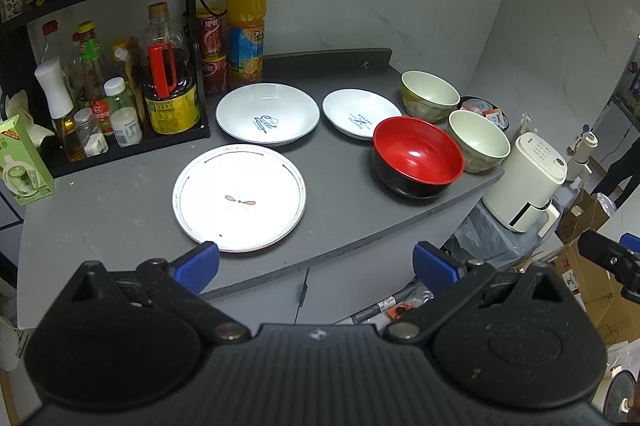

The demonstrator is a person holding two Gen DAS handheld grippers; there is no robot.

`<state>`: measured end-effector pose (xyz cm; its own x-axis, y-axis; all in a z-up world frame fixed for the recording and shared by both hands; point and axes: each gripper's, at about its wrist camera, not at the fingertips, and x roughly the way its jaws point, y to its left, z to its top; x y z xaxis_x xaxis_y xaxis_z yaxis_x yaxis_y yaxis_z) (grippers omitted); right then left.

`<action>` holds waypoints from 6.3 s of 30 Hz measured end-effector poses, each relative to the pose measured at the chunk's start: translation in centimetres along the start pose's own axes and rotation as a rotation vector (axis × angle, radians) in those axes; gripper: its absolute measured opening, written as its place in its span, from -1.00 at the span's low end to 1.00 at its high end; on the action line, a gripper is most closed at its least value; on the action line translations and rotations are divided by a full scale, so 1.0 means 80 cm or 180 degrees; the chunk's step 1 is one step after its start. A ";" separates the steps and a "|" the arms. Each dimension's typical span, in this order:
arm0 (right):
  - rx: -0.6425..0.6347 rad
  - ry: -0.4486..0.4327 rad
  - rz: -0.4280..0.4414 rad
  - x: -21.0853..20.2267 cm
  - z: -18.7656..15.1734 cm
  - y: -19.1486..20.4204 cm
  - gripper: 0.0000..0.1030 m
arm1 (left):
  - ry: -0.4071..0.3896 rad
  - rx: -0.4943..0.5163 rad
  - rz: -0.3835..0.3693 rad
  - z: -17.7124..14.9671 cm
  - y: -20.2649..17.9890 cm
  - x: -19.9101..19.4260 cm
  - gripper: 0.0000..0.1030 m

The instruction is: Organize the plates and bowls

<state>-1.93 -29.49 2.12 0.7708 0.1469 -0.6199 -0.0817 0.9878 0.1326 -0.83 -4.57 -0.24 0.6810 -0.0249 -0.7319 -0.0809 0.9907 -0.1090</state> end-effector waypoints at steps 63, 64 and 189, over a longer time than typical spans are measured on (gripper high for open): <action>0.0644 0.0012 -0.0675 0.142 0.083 0.000 1.00 | 0.0169 0.0473 -0.0397 0.183 -0.005 0.185 0.98; 0.0655 0.0018 -0.0666 0.147 0.085 0.001 1.00 | 0.0149 0.0464 -0.0401 0.186 -0.004 0.186 0.99; 0.1206 0.0751 0.0236 0.347 0.129 -0.115 -0.61 | 0.0861 -0.0220 -0.0673 0.223 -0.141 0.395 -0.91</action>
<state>26.77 -35.07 -8.35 0.6028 0.2678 -0.7516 0.1396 0.8921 0.4298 34.60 -14.16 -10.13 0.4710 -0.2724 -0.8390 -0.0140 0.9487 -0.3158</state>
